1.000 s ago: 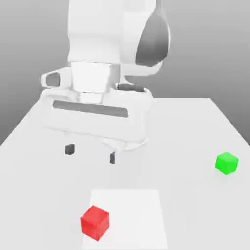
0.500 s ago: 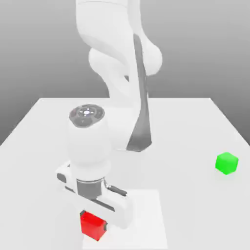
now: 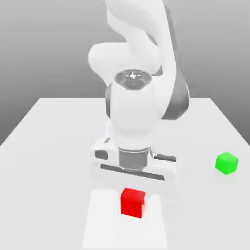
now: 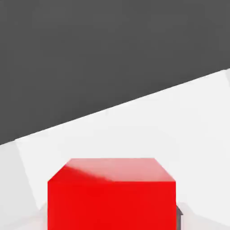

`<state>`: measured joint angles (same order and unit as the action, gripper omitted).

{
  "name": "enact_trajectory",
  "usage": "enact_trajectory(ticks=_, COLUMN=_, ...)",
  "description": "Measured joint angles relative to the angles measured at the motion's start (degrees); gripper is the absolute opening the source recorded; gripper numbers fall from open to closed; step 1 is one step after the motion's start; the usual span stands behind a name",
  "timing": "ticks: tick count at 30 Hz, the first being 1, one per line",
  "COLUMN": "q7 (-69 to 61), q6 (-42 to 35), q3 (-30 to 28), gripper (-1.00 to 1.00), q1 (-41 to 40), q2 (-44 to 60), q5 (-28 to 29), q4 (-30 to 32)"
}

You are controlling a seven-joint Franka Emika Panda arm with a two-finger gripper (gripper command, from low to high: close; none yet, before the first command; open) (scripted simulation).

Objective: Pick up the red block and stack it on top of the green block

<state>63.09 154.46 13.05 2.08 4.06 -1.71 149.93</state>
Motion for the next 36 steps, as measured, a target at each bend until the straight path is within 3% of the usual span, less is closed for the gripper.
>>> enact_trajectory(ticks=13, q7=-8.2, q6=-2.1, q3=15.7, gripper=-1.0, q1=30.7, q2=-9.3, q5=-4.3, q4=7.0)
enact_trajectory(ticks=17, q7=-4.6, q6=1.9, q3=16.3, gripper=-1.0, q1=31.0, q2=-5.1, q5=1.2, q4=7.1)
enact_trajectory(ticks=22, q7=3.4, q6=8.4, q3=12.6, gripper=-1.0, q1=32.4, q2=2.9, q5=12.4, q4=6.8)
enact_trajectory(ticks=23, q7=4.6, q6=9.3, q3=11.7, gripper=1.0, q1=33.0, q2=4.0, q5=14.1, q4=6.7)
enact_trajectory(ticks=30, q7=4.7, q6=9.2, q3=11.8, gripper=1.0, q1=32.8, q2=4.0, q5=14.2, q4=6.7)
enact_trajectory(ticks=36, q7=-4.1, q6=2.2, q3=13.9, gripper=1.0, q1=33.8, q2=-4.6, q5=2.0, q4=7.1)
